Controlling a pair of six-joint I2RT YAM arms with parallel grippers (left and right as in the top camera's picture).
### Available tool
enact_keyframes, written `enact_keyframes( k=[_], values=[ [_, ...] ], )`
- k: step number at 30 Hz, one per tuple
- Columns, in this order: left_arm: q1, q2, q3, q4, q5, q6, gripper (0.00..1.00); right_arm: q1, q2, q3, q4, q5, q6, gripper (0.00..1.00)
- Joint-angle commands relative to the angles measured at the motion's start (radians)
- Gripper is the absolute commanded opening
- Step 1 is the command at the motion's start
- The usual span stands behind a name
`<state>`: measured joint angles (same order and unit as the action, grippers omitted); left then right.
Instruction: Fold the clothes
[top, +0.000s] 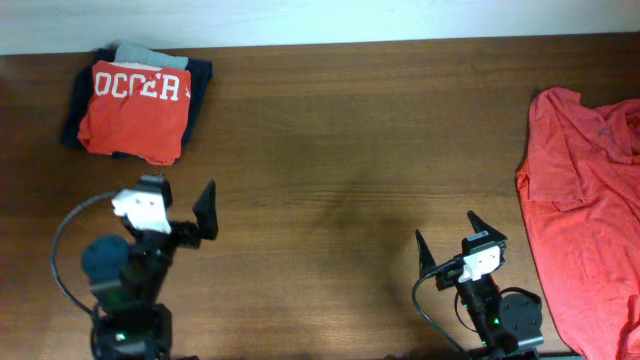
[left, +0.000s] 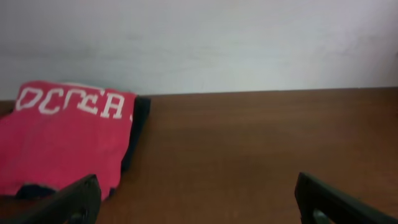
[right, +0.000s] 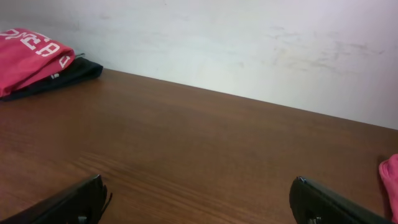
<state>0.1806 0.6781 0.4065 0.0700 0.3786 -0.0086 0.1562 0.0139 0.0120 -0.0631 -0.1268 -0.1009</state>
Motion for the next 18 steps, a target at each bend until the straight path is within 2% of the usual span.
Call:
enact_keyframes(
  k=[1, 7, 14, 18],
  values=[
    [-0.003, -0.055, -0.101, 0.053, -0.03, 0.002, 0.99, -0.008, -0.01, -0.006, -0.004, 0.016, 0.005, 0.99],
    [-0.013, -0.149, -0.245, 0.124, -0.05, 0.009, 0.99, -0.008, -0.01, -0.006, -0.004, 0.016, 0.005, 0.99],
    [-0.13, -0.264, -0.359, 0.157, -0.262, 0.009, 0.99, -0.008, -0.01, -0.006, -0.004, 0.016, 0.005, 0.99],
    [-0.166, -0.31, -0.384, 0.154, -0.317, 0.009, 0.99, -0.008, -0.01, -0.006, -0.004, 0.016, 0.005, 0.99]
  ],
)
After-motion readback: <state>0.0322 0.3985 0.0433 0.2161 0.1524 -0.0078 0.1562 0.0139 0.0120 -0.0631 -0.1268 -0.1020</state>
